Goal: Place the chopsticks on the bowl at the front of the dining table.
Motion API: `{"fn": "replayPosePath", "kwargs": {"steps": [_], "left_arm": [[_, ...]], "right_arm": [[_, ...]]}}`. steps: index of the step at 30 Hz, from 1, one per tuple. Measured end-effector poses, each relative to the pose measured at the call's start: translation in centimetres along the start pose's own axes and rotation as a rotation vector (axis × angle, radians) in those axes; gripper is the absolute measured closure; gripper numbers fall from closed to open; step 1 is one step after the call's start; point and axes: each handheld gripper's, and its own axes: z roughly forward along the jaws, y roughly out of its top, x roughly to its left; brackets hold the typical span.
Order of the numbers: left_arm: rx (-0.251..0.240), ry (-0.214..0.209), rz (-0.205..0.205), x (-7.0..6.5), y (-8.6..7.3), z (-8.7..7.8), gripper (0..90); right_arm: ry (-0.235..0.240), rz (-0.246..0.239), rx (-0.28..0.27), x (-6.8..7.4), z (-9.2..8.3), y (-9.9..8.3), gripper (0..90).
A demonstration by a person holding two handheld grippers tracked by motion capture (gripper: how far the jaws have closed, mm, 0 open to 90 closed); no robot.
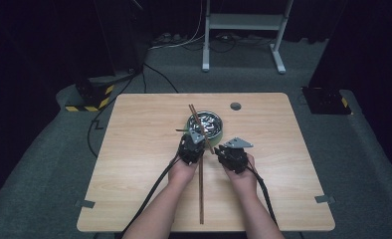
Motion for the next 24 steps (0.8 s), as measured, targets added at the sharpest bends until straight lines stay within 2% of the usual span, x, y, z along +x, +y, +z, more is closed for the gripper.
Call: {"fn": "replayPosePath", "kwargs": {"steps": [7, 14, 19, 24], "left_arm": [[0.001, 0.002, -0.002, 0.04, 0.04, -0.03, 84.0], [0.006, 0.008, 0.006, 0.34, 0.06, -0.20, 83.9], [0.009, 0.010, 0.000, 0.60, -0.15, -0.21, 83.6], [0.006, 0.002, -0.002, 0.47, -0.17, -0.11, 83.7]], "right_arm": [[0.019, -0.034, 0.005, 0.61, 0.05, 0.07, 73.6], [0.037, -0.046, 0.002, 1.04, 0.14, 0.11, 73.4], [0.024, -0.016, 0.005, 0.65, 0.16, 0.08, 73.4], [0.027, -0.035, 0.016, 0.90, 0.38, 0.04, 73.3]]}}
